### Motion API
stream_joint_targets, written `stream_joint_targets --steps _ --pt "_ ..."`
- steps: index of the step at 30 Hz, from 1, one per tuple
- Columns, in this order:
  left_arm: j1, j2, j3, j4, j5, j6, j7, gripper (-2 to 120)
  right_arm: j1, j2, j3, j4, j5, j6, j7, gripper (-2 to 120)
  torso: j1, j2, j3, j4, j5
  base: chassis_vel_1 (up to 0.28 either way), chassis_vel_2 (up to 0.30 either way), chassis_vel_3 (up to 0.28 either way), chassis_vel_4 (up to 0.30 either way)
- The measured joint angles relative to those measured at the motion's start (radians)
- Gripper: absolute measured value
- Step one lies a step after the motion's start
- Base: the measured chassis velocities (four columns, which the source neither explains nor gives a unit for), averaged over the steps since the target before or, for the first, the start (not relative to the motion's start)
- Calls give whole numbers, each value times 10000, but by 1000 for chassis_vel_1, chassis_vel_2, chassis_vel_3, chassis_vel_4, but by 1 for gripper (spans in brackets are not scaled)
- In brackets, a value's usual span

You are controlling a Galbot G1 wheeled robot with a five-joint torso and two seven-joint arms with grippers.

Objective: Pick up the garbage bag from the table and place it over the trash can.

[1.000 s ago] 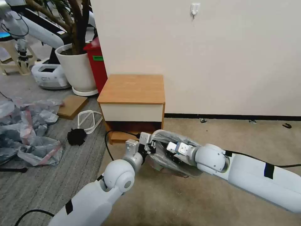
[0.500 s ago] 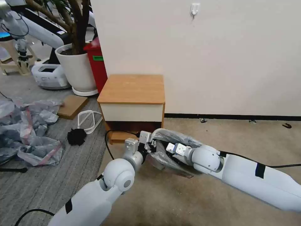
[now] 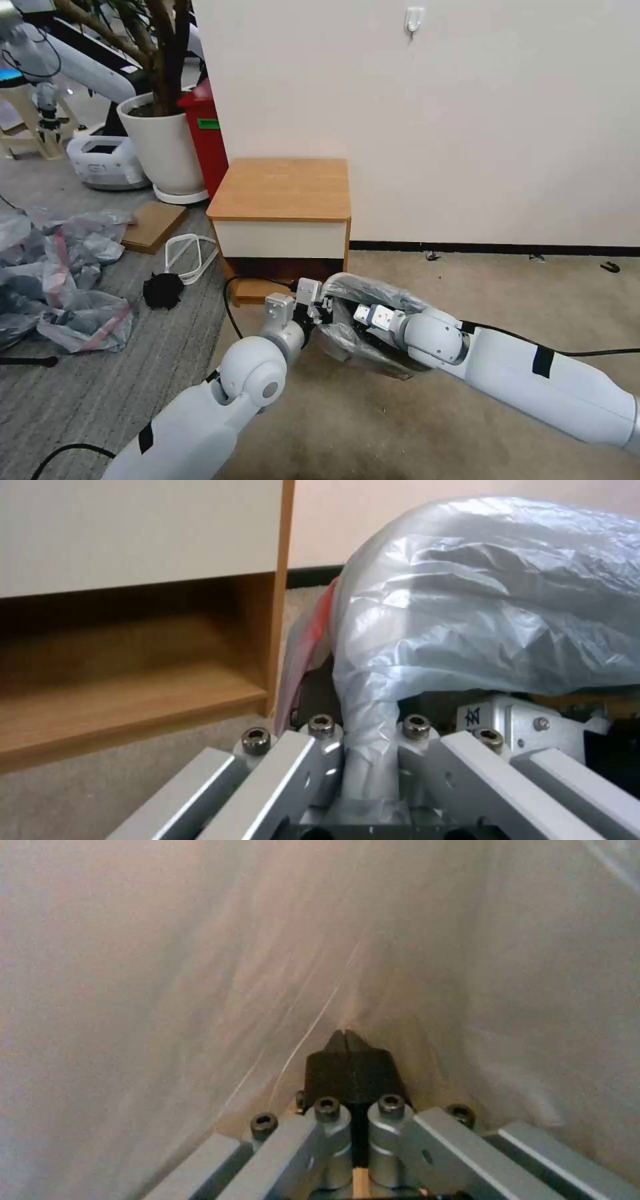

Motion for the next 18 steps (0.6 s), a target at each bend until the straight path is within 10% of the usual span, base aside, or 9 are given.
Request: stream_joint_targets --steps 18 --pt "-190 -147 -32 189 -313 -4 -296 3 84 -82 -34 136 6 6 26 0 0 0 0 0 0 0 0 0 0"
